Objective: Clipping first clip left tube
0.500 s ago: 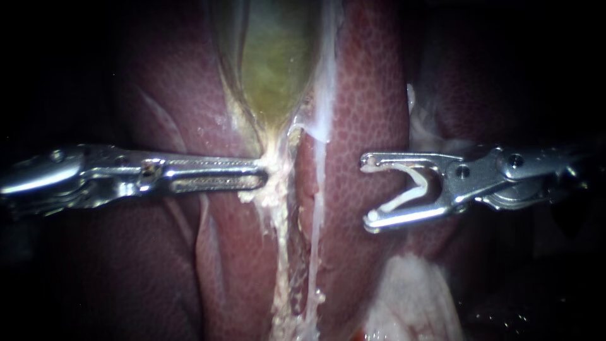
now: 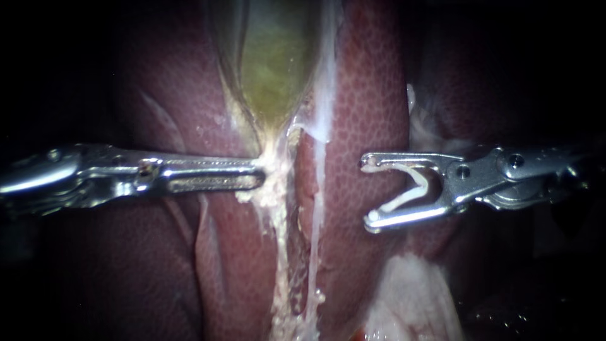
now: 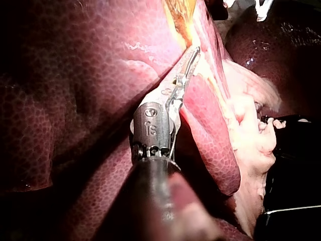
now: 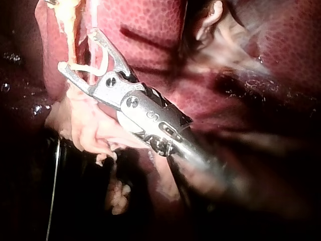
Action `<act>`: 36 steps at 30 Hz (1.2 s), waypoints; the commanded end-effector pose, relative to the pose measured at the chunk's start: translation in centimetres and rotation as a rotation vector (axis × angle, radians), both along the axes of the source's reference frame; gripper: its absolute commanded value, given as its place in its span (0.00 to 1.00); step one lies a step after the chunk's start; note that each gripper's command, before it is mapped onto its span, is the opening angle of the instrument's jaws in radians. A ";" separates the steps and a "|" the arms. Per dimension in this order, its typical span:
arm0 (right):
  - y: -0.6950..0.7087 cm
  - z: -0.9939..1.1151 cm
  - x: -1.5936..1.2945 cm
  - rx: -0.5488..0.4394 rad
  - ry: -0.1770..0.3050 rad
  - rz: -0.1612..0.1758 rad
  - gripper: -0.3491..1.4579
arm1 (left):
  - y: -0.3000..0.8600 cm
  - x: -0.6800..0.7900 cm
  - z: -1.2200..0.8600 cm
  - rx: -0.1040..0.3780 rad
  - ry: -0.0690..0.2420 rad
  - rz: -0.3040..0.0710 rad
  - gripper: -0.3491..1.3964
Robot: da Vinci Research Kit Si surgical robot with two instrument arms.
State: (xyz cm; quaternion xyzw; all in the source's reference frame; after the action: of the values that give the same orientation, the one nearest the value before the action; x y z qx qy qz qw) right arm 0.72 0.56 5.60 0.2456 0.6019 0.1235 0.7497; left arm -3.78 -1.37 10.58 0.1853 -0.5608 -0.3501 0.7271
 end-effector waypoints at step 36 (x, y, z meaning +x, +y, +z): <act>0.00 0.01 0.01 0.000 0.000 0.000 0.52 | 0.41 0.53 -1.28 -0.073 -0.143 -0.109 0.00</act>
State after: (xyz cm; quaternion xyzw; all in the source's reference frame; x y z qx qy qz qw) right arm 0.73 0.56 5.61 0.2453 0.6020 0.1234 0.7498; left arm -3.24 -0.96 9.29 0.1525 -0.6331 -0.3541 0.6713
